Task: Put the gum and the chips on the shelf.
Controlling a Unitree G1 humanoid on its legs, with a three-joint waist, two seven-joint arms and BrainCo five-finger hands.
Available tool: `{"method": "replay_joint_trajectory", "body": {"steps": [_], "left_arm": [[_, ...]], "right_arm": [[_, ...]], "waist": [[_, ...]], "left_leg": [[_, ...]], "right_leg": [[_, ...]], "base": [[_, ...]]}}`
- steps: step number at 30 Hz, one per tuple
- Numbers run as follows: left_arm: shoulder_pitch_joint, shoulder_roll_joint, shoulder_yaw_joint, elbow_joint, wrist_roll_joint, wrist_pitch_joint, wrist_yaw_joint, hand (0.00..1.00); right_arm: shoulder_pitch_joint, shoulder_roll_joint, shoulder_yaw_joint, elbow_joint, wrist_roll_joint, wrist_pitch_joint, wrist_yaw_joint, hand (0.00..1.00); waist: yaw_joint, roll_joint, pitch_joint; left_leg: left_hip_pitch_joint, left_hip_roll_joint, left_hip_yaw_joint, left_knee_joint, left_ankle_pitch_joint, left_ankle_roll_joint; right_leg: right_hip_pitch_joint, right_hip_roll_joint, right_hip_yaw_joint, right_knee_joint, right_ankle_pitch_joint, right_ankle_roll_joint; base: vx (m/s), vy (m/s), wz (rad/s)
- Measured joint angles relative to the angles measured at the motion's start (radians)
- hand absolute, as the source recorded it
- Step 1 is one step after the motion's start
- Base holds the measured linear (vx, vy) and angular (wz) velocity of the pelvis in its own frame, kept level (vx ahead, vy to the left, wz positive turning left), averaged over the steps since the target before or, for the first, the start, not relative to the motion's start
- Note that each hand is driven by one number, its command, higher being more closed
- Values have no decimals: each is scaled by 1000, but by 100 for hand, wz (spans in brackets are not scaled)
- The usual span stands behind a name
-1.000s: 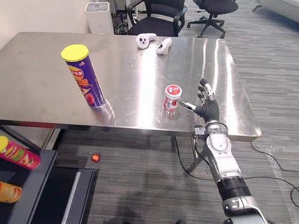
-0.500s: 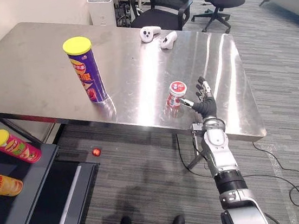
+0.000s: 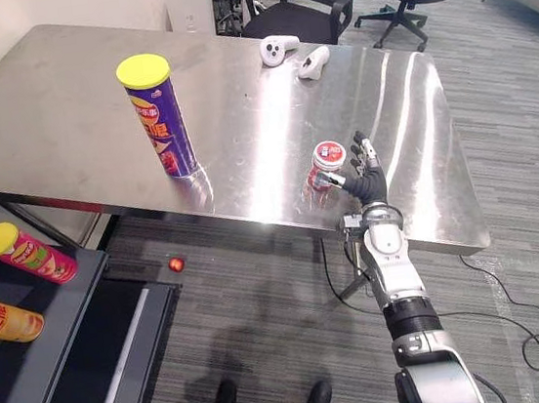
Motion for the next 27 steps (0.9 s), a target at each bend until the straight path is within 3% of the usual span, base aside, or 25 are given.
{"method": "replay_joint_trajectory", "body": {"steps": [2,3,6,27], "left_arm": [[-1,7,-8,-4,0,0,0,0],[-2,7,-9,-4,-1,0,0,0],[-5,8,-14,-4,-1,0,0,0],[-6,7,-25,-22,0,8,0,0]], "right_arm": [[-10,0,0,0,0,0,-1,0],[-10,0,0,0,0,0,-1,100],[-13,0,5,0,-1,0,0,100],[-47,0,37,-2,-30,1,12,100]], "waist": [[4,-1,1],[9,-1,3],[20,-1,5],[21,-6,29]], "left_leg": [[-9,-1,-1,2,1,0],[-9,-1,-2,2,1,0],[-11,-1,-5,2,1,-1],[-5,0,1,3,2,1]], "right_leg": [[-8,0,-1,0,0,0],[-8,0,-2,0,0,0],[-8,0,-4,0,0,0],[-8,-3,4,11,0,0]], "base": [[0,0,0],[0,0,0],[0,0,2],[0,0,0]]}}
